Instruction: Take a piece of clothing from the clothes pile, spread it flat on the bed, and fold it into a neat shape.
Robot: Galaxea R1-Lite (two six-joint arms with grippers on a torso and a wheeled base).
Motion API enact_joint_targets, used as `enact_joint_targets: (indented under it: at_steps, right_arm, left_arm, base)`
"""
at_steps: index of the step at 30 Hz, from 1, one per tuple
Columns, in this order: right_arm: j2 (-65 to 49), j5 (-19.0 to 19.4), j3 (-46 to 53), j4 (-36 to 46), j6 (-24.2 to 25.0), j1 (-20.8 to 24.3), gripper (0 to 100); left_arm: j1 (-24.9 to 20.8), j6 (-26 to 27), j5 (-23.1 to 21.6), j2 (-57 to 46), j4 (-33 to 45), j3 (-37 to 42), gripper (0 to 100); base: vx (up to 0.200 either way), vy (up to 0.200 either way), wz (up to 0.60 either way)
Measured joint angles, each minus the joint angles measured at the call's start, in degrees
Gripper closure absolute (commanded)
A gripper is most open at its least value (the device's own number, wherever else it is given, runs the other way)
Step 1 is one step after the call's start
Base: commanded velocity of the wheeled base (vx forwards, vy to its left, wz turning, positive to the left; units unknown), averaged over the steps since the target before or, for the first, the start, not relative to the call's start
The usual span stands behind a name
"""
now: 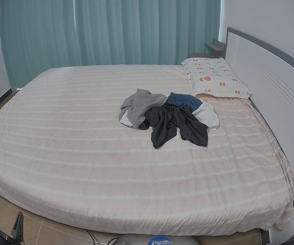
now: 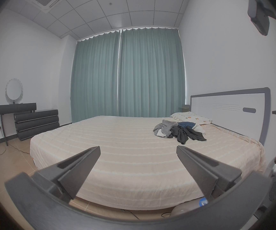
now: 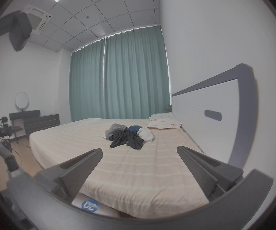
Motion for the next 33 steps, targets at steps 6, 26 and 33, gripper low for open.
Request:
enact_joint_targets:
  at_steps: [6, 26, 33]
  right_arm:
    - [13.0, 2.4, -3.9, -3.5, 3.8, 1.8, 0]
    - [68.7, -2.4, -24.1, -20.2, 13.2, 7.9, 0]
    - [89.0, -7.0, -37.3, -23.9, 16.0, 9.8, 0]
  left_arm:
    - [0.0, 0.0, 0.0, 0.0, 0.0, 0.0, 0]
    - [0.0, 0.0, 0.0, 0.0, 0.0, 0.0, 0]
    - [0.0, 0.0, 0.0, 0.0, 0.0, 0.0, 0]
  base:
    - [0.000, 0.000, 0.00]
    - [0.000, 0.000, 0.00]
    - [0.000, 0.000, 0.00]
